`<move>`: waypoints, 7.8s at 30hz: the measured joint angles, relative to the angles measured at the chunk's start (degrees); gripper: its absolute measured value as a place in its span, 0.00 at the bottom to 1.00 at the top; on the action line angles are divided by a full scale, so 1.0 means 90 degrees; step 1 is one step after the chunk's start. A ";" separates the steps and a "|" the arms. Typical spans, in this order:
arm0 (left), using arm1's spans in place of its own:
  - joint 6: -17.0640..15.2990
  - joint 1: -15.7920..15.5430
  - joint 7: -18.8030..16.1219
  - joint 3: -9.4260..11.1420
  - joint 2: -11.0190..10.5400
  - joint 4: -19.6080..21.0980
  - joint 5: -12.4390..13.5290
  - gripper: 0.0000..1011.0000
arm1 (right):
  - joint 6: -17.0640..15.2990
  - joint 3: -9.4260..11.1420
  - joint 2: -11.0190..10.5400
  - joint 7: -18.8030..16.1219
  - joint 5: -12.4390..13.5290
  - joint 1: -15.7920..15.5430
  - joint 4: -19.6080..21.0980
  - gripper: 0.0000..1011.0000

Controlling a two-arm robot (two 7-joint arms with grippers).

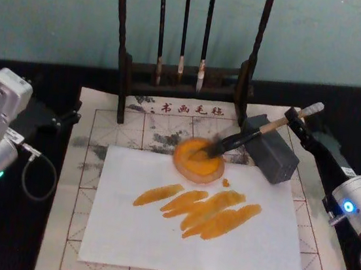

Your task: Pick up the brush from the inkstone, write on the paper, then place the brush back to its original position.

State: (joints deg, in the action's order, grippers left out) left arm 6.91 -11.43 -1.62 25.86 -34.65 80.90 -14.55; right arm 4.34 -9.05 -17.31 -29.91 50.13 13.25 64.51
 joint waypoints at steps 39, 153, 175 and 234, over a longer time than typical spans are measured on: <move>0.0000 0.0000 0.0000 0.0000 0.0000 0.0000 0.0000 0.99 | -0.0980 -0.0023 0.0291 -0.0956 0.2011 0.0498 -0.1036 0.99; 0.0000 0.0000 0.0000 0.0000 0.0000 0.0000 0.0000 0.99 | -0.1107 0.0078 0.0131 -0.0999 0.2531 0.0304 -0.0576 0.18; 0.0000 0.0000 0.0000 0.0000 0.0000 0.0000 0.0000 0.99 | -0.0576 -0.0401 -0.0688 -0.0894 0.1965 0.0056 0.0551 0.18; 0.0000 0.0000 0.0000 0.0000 0.0000 0.0000 0.0000 0.99 | -0.0057 -0.0797 -0.1414 -0.1075 0.1252 -0.0024 0.1158 0.18</move>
State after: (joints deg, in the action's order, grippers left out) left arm 6.91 -11.43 -1.62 25.86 -34.65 80.90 -14.55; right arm 3.82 -16.23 -30.04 -39.59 61.40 13.04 74.94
